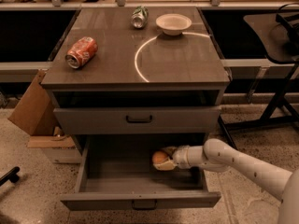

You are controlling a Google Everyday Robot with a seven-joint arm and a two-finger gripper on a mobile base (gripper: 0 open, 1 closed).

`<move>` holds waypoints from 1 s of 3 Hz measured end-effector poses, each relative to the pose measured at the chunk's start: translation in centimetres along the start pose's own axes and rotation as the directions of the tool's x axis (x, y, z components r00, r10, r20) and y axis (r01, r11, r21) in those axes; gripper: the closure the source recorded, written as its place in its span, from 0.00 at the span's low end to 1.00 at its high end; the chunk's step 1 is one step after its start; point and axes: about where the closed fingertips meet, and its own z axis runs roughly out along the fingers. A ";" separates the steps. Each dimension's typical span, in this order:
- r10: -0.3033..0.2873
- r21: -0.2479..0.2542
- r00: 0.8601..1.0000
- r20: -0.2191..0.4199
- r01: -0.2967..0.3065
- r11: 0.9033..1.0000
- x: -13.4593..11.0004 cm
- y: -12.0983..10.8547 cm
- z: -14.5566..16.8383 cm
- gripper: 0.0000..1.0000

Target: Place orange into middle drawer

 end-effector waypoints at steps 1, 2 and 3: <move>-0.004 0.001 1.000 -0.013 0.004 1.000 -0.1 -0.2 0.5 0.27; -0.008 -0.003 1.000 -0.014 0.008 1.000 -0.4 -0.1 0.6 0.00; -0.001 0.014 1.000 0.015 0.000 1.000 -0.6 -0.1 -1.0 0.00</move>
Offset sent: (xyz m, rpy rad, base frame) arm 0.0081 0.0024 -0.0011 -0.0345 0.0010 0.0038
